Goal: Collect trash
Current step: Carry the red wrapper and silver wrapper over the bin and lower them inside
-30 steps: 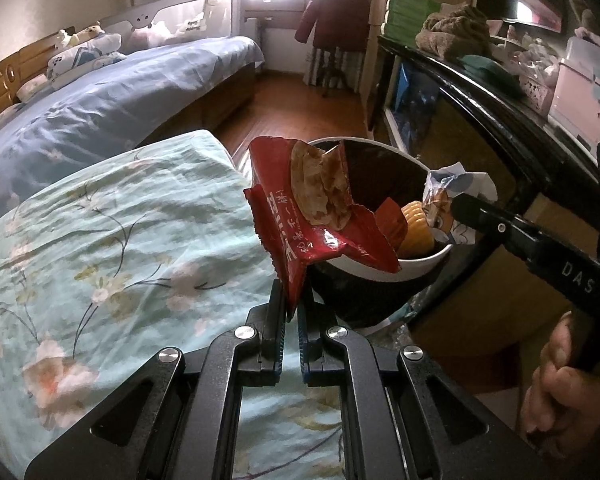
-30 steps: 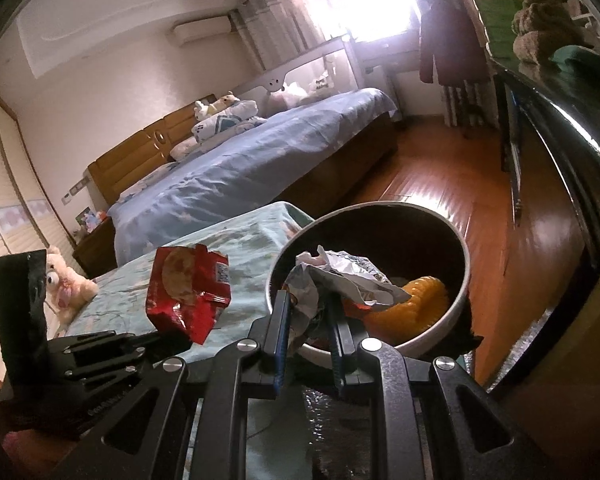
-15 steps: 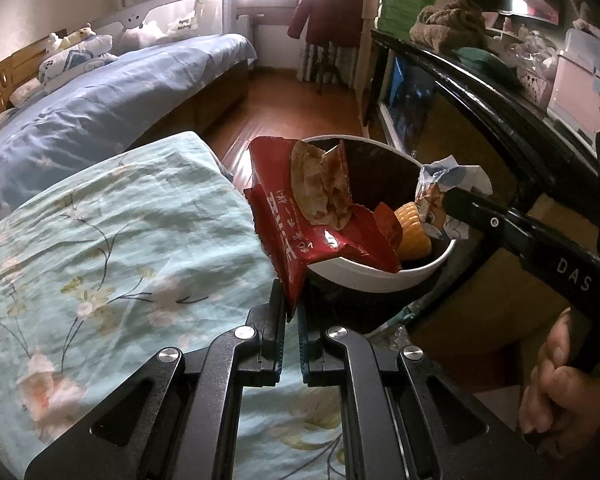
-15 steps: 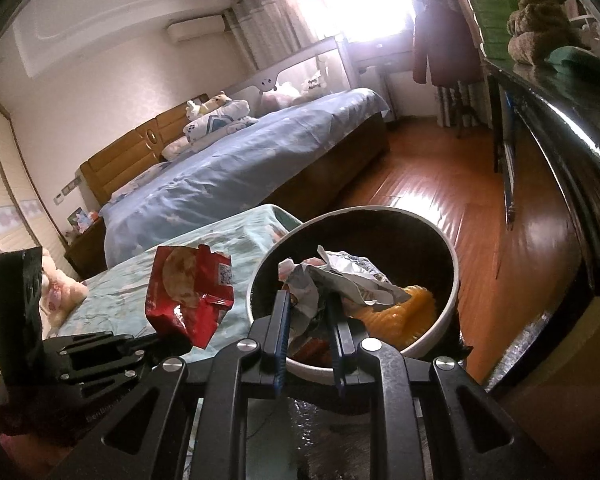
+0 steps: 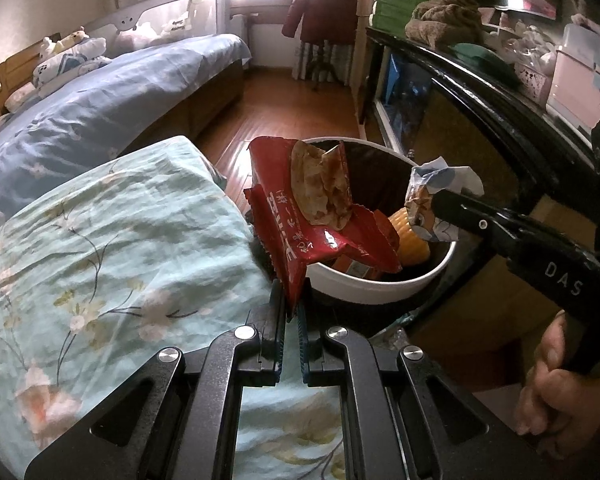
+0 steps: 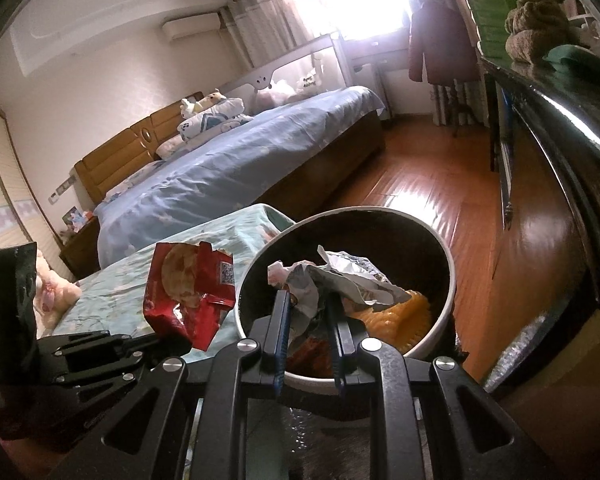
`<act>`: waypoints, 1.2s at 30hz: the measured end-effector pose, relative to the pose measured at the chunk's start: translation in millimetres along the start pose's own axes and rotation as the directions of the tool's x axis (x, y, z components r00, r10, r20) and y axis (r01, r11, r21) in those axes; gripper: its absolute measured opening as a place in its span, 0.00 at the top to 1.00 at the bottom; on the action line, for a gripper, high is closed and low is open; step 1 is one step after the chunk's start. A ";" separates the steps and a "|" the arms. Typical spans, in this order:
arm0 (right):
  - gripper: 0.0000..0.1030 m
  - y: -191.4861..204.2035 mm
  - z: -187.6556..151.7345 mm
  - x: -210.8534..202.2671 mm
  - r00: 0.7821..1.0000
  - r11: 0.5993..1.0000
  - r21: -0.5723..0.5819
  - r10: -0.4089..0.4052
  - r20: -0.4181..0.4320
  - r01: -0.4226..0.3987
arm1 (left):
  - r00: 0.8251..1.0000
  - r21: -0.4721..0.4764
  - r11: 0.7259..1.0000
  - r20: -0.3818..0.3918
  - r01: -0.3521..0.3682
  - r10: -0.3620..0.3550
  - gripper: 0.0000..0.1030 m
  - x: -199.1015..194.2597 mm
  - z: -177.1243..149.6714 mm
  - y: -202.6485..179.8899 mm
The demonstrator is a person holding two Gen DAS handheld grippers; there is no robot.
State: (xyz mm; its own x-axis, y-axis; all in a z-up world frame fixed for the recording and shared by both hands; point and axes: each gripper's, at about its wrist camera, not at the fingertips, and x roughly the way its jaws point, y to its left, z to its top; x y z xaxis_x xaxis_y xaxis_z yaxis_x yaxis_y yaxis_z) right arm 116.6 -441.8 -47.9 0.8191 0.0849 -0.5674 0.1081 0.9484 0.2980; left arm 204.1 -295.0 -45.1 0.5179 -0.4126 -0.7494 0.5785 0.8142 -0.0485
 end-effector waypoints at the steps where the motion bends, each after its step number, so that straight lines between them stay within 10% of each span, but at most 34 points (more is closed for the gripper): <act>1: 0.82 0.1 -0.2 0.6 1.000 1.000 0.000 -0.002 -0.001 0.002 | 1.000 0.003 1.000 -0.001 0.000 0.000 0.95 1.1 1.1 -1.2; 36: 0.82 -6.8 6.9 8.7 0.999 0.999 0.026 -0.033 0.002 0.033 | 1.000 0.040 0.999 -0.022 -0.002 0.003 0.95 22.8 16.2 -14.3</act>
State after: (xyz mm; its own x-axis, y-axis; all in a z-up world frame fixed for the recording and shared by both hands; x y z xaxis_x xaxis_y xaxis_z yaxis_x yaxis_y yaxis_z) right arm 126.8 -449.7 -49.5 0.8164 0.0532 -0.5751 0.1496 0.9423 0.2995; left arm 217.8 -322.7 -50.8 0.5054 -0.4010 -0.7640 0.6022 0.7981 -0.0205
